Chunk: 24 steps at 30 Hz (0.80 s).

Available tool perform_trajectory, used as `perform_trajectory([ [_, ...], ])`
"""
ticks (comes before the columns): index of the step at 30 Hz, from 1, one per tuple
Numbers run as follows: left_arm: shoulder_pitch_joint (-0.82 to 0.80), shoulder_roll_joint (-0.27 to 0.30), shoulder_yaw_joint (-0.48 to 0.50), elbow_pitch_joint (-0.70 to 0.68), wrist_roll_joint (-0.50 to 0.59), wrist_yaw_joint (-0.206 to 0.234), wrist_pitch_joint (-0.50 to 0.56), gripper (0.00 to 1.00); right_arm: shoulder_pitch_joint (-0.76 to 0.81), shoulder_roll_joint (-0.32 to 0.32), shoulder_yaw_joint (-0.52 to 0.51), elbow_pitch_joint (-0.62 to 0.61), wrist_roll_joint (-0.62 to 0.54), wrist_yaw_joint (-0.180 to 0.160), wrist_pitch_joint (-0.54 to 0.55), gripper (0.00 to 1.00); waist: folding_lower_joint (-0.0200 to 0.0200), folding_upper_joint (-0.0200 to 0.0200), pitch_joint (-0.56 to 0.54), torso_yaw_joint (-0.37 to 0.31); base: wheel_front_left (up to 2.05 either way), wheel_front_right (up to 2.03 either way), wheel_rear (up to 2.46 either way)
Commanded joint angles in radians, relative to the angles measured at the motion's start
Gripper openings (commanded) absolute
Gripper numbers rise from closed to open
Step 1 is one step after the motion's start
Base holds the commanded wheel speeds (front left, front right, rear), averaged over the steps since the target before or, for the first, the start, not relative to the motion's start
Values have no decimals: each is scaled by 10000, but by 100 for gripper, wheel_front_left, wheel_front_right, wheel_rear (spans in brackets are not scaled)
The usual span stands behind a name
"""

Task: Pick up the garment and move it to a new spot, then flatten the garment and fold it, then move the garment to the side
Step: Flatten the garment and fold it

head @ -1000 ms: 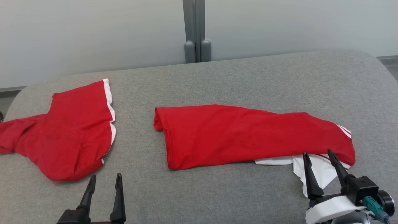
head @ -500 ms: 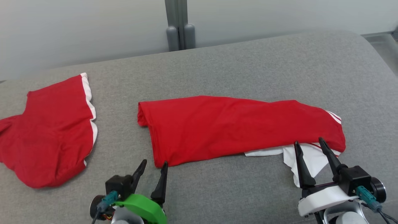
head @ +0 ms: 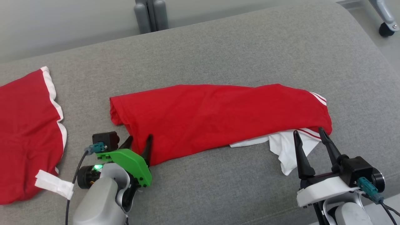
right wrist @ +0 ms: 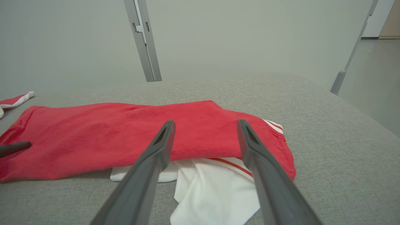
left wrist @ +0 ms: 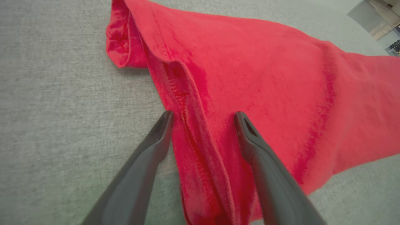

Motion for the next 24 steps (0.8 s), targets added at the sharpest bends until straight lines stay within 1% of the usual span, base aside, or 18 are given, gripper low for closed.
perform_trajectory([
  [1,-301,115,-23,200,-125,-24,140,100,-147,-9,61,39,56,-12,-35,100,0,-1,200,-237,0,0,0],
  [2,-412,114,-30,300,-245,-24,200,64,-187,-9,87,50,85,-12,-35,100,0,-1,217,-274,0,0,0],
  [3,-497,84,-72,324,-517,-24,244,0,-219,-12,101,66,116,-12,-35,100,0,-1,223,-314,0,0,0],
  [6,-660,68,-82,89,-1259,-25,120,0,-211,-10,131,105,157,-14,-35,100,0,-1,181,-399,0,0,0],
  [7,-757,170,-10,-112,-1755,-25,2,0,-151,-11,79,105,176,-12,-35,100,0,-1,115,-409,0,0,0],
  [8,-787,233,-30,-281,-2010,-25,-16,0,-86,-8,65,108,181,-12,-35,100,0,-1,67,-403,0,0,0],
  [13,-990,716,151,-1401,-2953,-25,-337,0,113,-11,-32,155,167,-12,-35,100,0,-1,-211,-330,0,0,0],
  [17,-1033,1217,323,-3071,-3776,-26,-56,0,307,-7,-103,160,177,-12,-35,100,0,-1,-478,-161,0,0,0],
  [20,-886,1492,492,-4481,-4129,12,301,0,396,-9,-109,156,181,-12,-33,100,0,-1,-673,-41,0,0,0],
  [21,-812,1531,519,-4932,-4223,56,450,0,438,-9,-111,164,193,-12,-33,100,0,-1,-731,-8,0,0,0],
  [24,-481,1678,642,-6518,-4538,414,1005,0,519,-9,-73,188,226,-12,-35,100,0,-1,-910,76,0,0,0],
])
